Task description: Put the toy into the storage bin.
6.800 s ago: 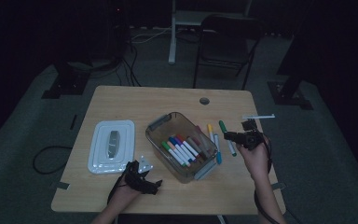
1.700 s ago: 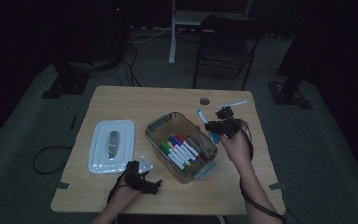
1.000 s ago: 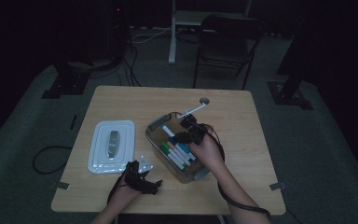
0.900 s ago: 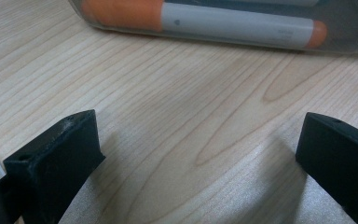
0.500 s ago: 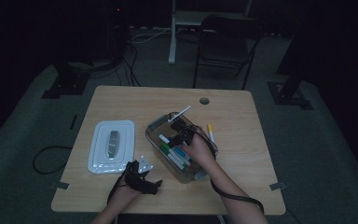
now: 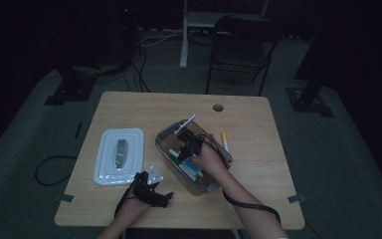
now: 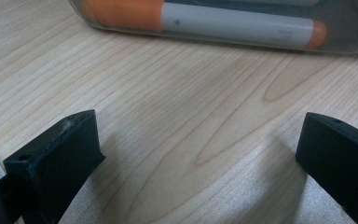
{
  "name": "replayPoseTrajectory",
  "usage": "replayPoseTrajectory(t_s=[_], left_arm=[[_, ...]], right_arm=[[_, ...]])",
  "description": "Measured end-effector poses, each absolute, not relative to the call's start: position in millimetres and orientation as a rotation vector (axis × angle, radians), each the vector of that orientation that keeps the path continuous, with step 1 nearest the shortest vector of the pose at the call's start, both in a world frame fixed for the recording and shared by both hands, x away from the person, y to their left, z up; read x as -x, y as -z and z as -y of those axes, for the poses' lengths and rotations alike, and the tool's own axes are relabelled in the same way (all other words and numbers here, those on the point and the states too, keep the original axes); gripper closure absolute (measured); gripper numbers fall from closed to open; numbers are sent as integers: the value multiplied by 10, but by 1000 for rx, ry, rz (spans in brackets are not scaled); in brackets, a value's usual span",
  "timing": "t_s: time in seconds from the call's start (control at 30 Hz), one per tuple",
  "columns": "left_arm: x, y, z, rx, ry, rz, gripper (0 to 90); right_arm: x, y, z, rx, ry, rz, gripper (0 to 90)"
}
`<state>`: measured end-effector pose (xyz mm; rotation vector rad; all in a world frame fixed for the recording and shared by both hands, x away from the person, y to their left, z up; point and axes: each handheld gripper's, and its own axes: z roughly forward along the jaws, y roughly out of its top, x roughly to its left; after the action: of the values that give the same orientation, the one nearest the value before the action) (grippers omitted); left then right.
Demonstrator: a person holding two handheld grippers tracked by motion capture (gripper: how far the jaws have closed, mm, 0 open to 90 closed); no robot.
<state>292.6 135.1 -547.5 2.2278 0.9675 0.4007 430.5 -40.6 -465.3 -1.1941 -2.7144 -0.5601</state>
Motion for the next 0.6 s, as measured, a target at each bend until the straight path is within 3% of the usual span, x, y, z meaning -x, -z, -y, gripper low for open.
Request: replayPoseTrajectory(t_s=[0.4,0.6], left_arm=[[-2926,5473,-1352,-2229,-399,-968,4],[-2926,5473,-1352,-2228,-398,-968,4]], right_arm=[[-4218,4260,703,1191,824,2725,600],[-4152,4011,1083,1260,1016,2711,581]])
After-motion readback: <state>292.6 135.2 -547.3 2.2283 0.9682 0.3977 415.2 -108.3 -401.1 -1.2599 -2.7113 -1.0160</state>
